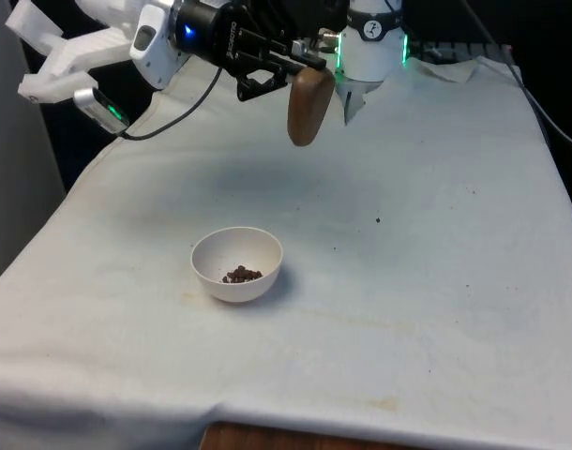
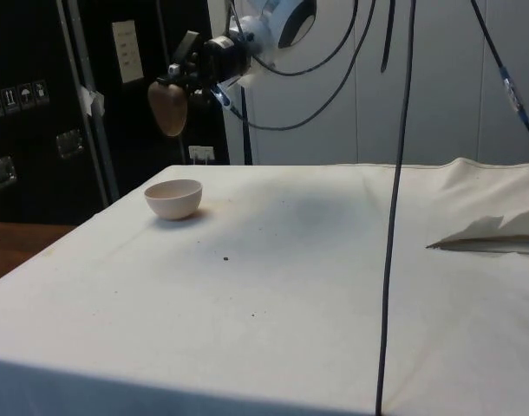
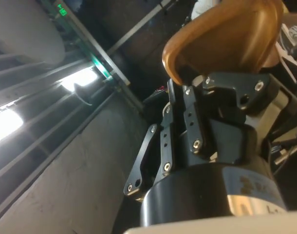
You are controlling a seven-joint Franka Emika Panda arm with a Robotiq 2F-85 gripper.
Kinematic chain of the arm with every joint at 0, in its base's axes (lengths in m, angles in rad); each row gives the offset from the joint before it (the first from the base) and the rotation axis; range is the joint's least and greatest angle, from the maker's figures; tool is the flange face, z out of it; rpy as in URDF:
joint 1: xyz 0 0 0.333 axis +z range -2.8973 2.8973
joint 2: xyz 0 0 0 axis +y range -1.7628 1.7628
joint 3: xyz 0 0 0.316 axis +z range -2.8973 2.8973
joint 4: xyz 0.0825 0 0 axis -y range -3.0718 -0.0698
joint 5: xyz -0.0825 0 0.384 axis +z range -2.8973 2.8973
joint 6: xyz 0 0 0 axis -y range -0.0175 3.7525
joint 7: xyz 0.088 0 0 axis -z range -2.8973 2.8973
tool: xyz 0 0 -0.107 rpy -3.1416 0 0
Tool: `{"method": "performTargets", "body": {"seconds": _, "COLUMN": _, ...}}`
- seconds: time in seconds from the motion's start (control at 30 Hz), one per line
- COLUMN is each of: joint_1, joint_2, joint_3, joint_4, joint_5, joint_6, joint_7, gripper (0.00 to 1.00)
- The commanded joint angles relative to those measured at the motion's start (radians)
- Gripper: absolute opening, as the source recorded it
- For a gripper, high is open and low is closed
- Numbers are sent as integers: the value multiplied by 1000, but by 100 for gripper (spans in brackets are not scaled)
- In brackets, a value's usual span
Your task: Pour the coffee beans from the cup into the bowl.
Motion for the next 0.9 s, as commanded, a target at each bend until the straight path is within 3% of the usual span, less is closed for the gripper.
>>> {"method": "performTargets", "body": {"seconds": 0.0, "joint_1": 10, "joint_2": -9, "joint_3": -7, "joint_4": -8, "joint_5": -17, "joint_6": 11, "joint_7": -4, "gripper": 0}}
{"method": "performTargets", "body": {"seconds": 0.33, "joint_1": 17, "joint_2": -11, "joint_3": -4, "joint_4": -4, "joint_5": -74, "joint_6": 10, "joint_7": -42, "gripper": 0}}
{"method": "performTargets", "body": {"seconds": 0.37, "joint_1": 9, "joint_2": -5, "joint_3": 0, "joint_4": 0, "joint_5": -66, "joint_6": 0, "joint_7": -46, "gripper": 0}}
{"method": "performTargets", "body": {"seconds": 0.43, "joint_1": 22, "joint_2": -11, "joint_3": -4, "joint_4": -3, "joint_5": -86, "joint_6": 10, "joint_7": -52, "gripper": 0}}
{"method": "performTargets", "body": {"seconds": 0.67, "joint_1": 26, "joint_2": -4, "joint_3": 2, "joint_4": 1, "joint_5": -111, "joint_6": 7, "joint_7": -76, "gripper": 0}}
{"method": "performTargets", "body": {"seconds": 0.7, "joint_1": 20, "joint_2": -5, "joint_3": 4, "joint_4": 1, "joint_5": -105, "joint_6": 0, "joint_7": -74, "gripper": 0}}
{"method": "performTargets", "body": {"seconds": 0.87, "joint_1": 26, "joint_2": 6, "joint_3": 7, "joint_4": -3, "joint_5": -108, "joint_6": 8, "joint_7": -99, "gripper": 0}}
